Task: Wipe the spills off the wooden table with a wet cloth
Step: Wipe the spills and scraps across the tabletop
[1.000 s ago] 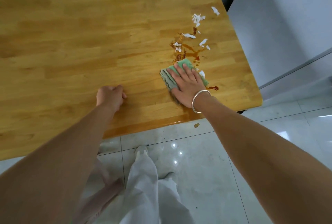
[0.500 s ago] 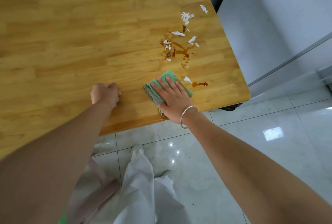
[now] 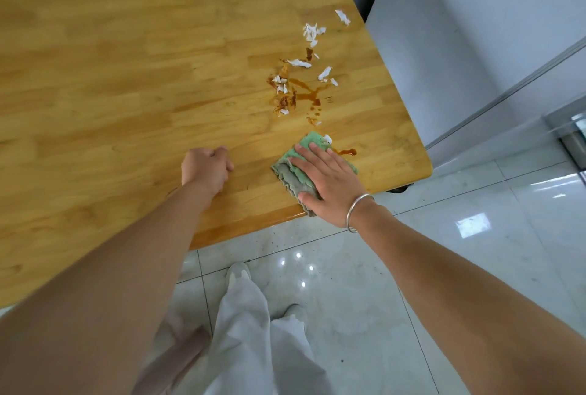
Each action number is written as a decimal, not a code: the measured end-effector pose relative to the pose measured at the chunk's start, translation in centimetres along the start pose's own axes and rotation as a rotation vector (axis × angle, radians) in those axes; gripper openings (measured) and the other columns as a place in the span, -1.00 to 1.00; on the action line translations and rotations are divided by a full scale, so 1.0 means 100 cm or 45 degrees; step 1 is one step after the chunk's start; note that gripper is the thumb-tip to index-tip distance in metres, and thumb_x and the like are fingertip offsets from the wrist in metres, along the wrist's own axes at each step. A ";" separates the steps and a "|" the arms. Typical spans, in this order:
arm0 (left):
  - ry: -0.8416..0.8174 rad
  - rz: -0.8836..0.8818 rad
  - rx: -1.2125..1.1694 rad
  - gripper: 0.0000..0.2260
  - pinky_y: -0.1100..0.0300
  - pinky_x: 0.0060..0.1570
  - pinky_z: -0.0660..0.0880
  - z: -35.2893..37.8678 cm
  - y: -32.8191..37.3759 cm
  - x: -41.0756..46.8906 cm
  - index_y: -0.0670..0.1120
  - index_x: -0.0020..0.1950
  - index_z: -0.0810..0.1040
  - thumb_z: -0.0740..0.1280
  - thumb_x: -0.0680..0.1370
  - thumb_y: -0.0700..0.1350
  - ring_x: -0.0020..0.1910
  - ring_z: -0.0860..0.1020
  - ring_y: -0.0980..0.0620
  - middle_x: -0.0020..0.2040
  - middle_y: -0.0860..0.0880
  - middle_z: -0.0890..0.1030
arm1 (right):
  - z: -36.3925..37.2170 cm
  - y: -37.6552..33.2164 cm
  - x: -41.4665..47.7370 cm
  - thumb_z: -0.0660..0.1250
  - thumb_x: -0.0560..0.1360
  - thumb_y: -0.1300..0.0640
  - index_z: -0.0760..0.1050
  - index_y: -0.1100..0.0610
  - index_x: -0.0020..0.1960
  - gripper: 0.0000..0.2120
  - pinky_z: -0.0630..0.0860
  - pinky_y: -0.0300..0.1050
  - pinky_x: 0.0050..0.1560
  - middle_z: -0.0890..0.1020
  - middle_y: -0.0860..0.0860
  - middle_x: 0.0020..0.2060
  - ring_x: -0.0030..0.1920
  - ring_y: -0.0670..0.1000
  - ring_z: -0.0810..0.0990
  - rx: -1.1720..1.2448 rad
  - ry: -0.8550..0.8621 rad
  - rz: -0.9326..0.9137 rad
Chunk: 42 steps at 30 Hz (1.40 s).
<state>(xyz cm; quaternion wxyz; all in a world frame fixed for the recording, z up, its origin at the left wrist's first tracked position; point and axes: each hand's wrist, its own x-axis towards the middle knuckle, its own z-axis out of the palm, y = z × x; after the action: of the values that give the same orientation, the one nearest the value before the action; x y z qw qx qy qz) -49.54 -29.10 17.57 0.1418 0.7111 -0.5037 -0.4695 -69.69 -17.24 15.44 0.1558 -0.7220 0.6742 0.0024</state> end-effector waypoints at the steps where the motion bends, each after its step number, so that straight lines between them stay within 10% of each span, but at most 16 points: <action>1: 0.002 -0.004 0.001 -0.58 0.23 -0.44 0.36 0.000 0.001 0.002 -0.13 -0.37 0.53 0.19 0.63 0.01 -0.55 0.38 -0.01 -0.48 -0.05 0.48 | -0.002 0.002 0.007 0.14 0.54 -0.11 -0.01 -0.06 0.55 -0.36 -0.25 -0.06 0.51 -0.05 -0.11 0.56 0.55 -0.04 -0.15 -0.010 -0.006 -0.003; 24: -0.021 -0.033 0.011 -0.60 0.24 -0.43 0.33 0.000 0.003 0.002 -0.13 -0.38 0.53 0.22 0.62 -0.02 -0.53 0.37 -0.03 -0.47 -0.05 0.48 | 0.004 -0.006 -0.008 -0.03 0.64 -0.02 -0.17 -0.10 0.55 -0.46 -0.34 -0.11 0.46 -0.15 -0.09 0.55 0.54 -0.03 -0.23 0.053 0.015 0.127; 42: -0.036 -0.008 -0.008 -0.58 0.23 -0.43 0.33 0.000 0.000 0.009 -0.13 -0.41 0.52 0.20 0.62 -0.02 -0.55 0.37 -0.03 -0.50 -0.05 0.48 | -0.001 0.002 0.029 -0.14 0.61 -0.03 -0.29 -0.02 0.55 -0.43 -0.29 0.09 0.51 -0.26 0.07 0.54 0.53 0.15 -0.29 0.113 0.149 1.002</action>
<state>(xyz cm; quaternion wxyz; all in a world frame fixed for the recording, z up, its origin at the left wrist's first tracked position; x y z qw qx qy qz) -49.48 -29.84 17.06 0.1354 0.7055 -0.5020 -0.4816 -69.62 -20.04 14.85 0.1352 -0.4000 0.9064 -0.0084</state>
